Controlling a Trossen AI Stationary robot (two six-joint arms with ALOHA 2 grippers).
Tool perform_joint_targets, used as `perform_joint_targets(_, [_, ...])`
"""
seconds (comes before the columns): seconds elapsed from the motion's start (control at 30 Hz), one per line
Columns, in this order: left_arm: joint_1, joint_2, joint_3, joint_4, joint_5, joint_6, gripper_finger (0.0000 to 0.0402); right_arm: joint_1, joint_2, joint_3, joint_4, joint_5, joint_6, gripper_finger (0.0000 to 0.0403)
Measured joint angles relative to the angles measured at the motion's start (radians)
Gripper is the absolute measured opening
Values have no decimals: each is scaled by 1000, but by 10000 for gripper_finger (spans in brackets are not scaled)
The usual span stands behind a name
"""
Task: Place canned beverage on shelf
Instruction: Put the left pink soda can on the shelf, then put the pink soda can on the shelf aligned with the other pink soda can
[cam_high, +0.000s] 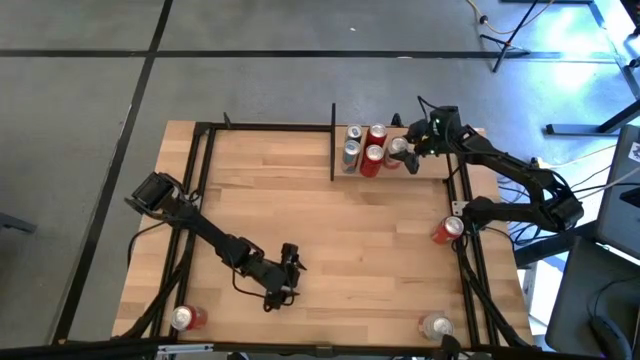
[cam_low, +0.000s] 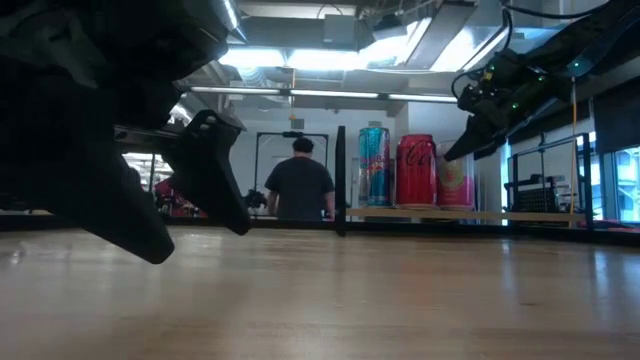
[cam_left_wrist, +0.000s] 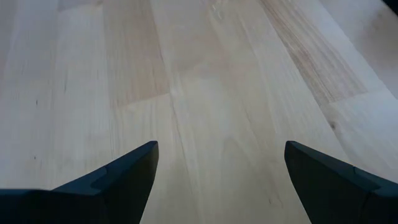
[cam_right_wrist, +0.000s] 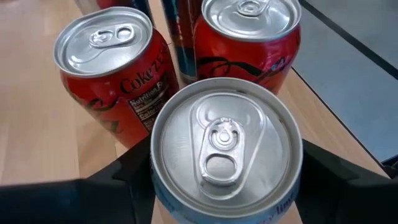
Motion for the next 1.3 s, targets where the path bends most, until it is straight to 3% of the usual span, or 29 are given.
perform_joint_targets(0.13, [0,0,0,0,0,-5,338,1,0,0,5,24,1,266])
perform_joint_targets(0.5, [4,0,0,3,-8,-10,338,1,-3,5,59,60,53,379])
perform_joint_targets(0.7, [8,0,0,4,-9,-10,338,2,-48,130,-116,108,80,381])
perform_joint_targets(0.83, [10,1,0,4,-8,-8,338,51,-81,226,-228,213,189,374])
perform_joint_targets(1.03, [22,1,0,22,13,-21,338,242,-144,304,-357,206,359,364])
perform_joint_targets(1.3, [21,2,0,141,18,-3,338,709,-206,307,-491,354,671,352])
